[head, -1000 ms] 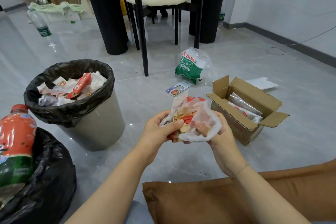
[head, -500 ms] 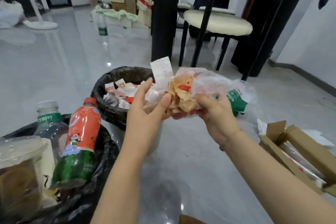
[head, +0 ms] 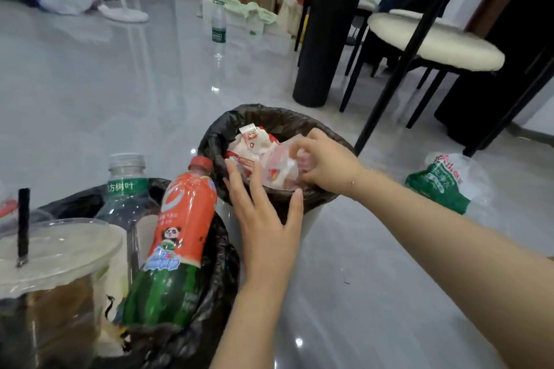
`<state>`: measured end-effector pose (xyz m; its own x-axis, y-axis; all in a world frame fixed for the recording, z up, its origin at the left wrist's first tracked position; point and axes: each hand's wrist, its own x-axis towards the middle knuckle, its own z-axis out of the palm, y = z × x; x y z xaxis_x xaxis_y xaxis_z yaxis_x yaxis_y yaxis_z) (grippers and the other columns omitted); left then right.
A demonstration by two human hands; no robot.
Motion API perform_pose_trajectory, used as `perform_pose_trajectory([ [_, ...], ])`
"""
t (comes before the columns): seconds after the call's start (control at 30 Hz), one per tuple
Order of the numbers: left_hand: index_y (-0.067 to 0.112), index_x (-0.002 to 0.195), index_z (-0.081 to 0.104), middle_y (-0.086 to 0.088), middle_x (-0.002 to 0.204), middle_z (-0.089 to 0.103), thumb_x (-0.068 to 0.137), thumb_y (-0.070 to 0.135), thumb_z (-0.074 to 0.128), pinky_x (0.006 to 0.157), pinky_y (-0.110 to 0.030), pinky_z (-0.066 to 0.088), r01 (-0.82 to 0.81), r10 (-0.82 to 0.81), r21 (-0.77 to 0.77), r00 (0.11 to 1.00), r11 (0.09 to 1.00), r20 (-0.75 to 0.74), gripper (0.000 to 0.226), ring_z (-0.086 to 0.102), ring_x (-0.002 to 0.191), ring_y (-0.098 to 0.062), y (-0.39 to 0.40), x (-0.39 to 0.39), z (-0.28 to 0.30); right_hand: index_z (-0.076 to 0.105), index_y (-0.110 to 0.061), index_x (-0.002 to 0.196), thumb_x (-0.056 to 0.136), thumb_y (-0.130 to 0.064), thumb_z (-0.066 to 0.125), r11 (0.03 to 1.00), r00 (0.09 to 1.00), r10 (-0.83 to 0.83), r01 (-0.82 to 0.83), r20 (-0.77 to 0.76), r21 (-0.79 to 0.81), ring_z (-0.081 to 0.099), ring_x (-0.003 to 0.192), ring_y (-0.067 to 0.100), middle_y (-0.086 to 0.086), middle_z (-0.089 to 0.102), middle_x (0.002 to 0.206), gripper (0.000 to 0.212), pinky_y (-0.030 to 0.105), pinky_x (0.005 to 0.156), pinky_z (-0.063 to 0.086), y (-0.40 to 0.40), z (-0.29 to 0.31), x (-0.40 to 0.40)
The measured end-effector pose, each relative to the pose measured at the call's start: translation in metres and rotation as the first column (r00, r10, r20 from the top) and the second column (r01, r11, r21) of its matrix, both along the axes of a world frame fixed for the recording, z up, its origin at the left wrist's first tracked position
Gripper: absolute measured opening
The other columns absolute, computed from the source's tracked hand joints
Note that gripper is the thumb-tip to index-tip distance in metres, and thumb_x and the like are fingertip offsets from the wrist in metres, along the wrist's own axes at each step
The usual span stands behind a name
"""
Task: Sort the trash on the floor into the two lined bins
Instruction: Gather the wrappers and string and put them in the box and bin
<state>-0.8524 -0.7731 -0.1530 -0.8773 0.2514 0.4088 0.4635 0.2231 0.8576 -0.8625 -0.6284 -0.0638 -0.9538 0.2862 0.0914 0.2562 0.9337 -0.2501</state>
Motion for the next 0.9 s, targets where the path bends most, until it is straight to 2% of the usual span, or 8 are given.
perform_pose_trajectory([
  [0.1,0.017,0.141,0.035,0.014,0.158,-0.012,0.088,0.057,0.049,0.112,-0.049,0.032,0.003,-0.004,0.050,1.000,0.999,0.009,0.068,0.004,0.148,-0.014,0.002,-0.001,-0.001,0.062,-0.031,0.106,0.074,-0.029,0.077,0.996,0.984,0.080,-0.085,0.160,0.027,0.048,0.092,0.012,-0.009,0.042,0.101,0.035,0.025,0.072,0.036,0.001,-0.003,-0.014],
  [0.27,0.019,0.131,0.045,0.023,0.153,-0.005,0.086,0.052,0.056,0.114,-0.044,0.030,0.014,-0.016,0.082,1.000,0.997,0.015,0.057,0.008,0.147,-0.010,0.000,-0.004,0.001,0.069,-0.029,0.105,0.086,-0.023,0.064,0.987,0.892,0.137,-0.161,0.430,0.019,0.055,0.108,0.015,-0.008,0.058,0.106,0.021,0.024,0.081,0.041,0.005,-0.016,-0.038],
  [0.37,0.019,0.126,0.047,0.023,0.153,-0.001,0.086,0.049,0.059,0.116,-0.039,0.028,0.019,-0.021,0.108,1.000,0.994,0.020,0.052,0.010,0.146,-0.008,0.000,-0.004,0.000,0.063,-0.027,0.122,0.093,-0.020,0.051,0.993,0.796,0.112,-0.070,0.595,-0.093,0.048,0.118,0.019,-0.002,0.055,0.129,0.032,0.029,0.093,0.038,0.000,-0.020,-0.048],
  [0.5,0.021,0.126,0.048,0.021,0.155,0.001,0.086,0.042,0.064,0.116,-0.035,0.025,0.020,-0.023,0.140,1.000,0.990,0.020,0.048,0.009,0.145,-0.003,0.001,-0.005,-0.001,0.050,-0.024,0.133,0.087,-0.035,0.043,0.989,0.632,0.093,0.033,0.769,-0.147,0.046,0.118,0.021,0.002,0.050,0.131,0.048,0.036,0.102,0.035,-0.001,-0.023,-0.055],
  [0.57,0.022,0.127,0.047,0.019,0.156,0.002,0.086,0.042,0.064,0.116,-0.034,0.024,0.010,-0.014,0.135,1.000,0.991,0.026,0.049,0.008,0.144,-0.001,0.001,-0.004,-0.001,0.050,-0.030,0.132,0.081,-0.047,0.045,0.979,0.602,0.087,0.093,0.794,-0.179,0.049,0.119,0.020,0.001,0.052,0.132,0.055,0.039,0.102,0.039,0.001,-0.023,-0.056],
  [0.7,0.025,0.139,0.042,0.018,0.158,-0.001,0.086,0.040,0.066,0.116,-0.027,0.019,0.027,-0.029,0.096,0.999,0.995,0.026,0.060,0.004,0.145,-0.001,-0.004,-0.001,0.002,0.065,-0.028,0.111,0.069,-0.061,0.060,0.941,0.728,0.007,0.227,0.686,-0.251,0.058,0.113,0.016,-0.003,0.062,0.122,0.054,0.038,0.102,0.044,0.018,0.001,-0.042],
  [0.8,0.023,0.140,0.042,0.011,0.158,0.008,0.085,0.037,0.068,0.117,-0.031,0.021,-0.009,0.008,0.045,1.000,0.999,0.028,0.062,0.009,0.145,-0.006,-0.006,0.001,0.008,0.069,-0.034,0.110,0.082,-0.054,0.059,0.913,0.835,0.046,0.187,0.548,-0.362,0.056,0.116,0.009,-0.010,0.062,0.123,0.036,0.031,0.109,0.034,0.022,0.026,-0.016],
  [0.9,0.024,0.137,0.046,0.002,0.156,0.023,0.082,0.036,0.069,0.116,-0.047,0.024,-0.095,0.098,-0.091,0.995,0.991,0.026,0.061,0.018,0.143,-0.024,-0.004,0.011,0.020,0.069,-0.032,0.113,0.092,-0.033,0.059,0.890,0.955,-0.004,0.138,0.295,-0.434,0.053,0.116,0.006,-0.012,0.062,0.122,0.024,0.023,0.102,0.034,0.020,0.037,0.016],
])
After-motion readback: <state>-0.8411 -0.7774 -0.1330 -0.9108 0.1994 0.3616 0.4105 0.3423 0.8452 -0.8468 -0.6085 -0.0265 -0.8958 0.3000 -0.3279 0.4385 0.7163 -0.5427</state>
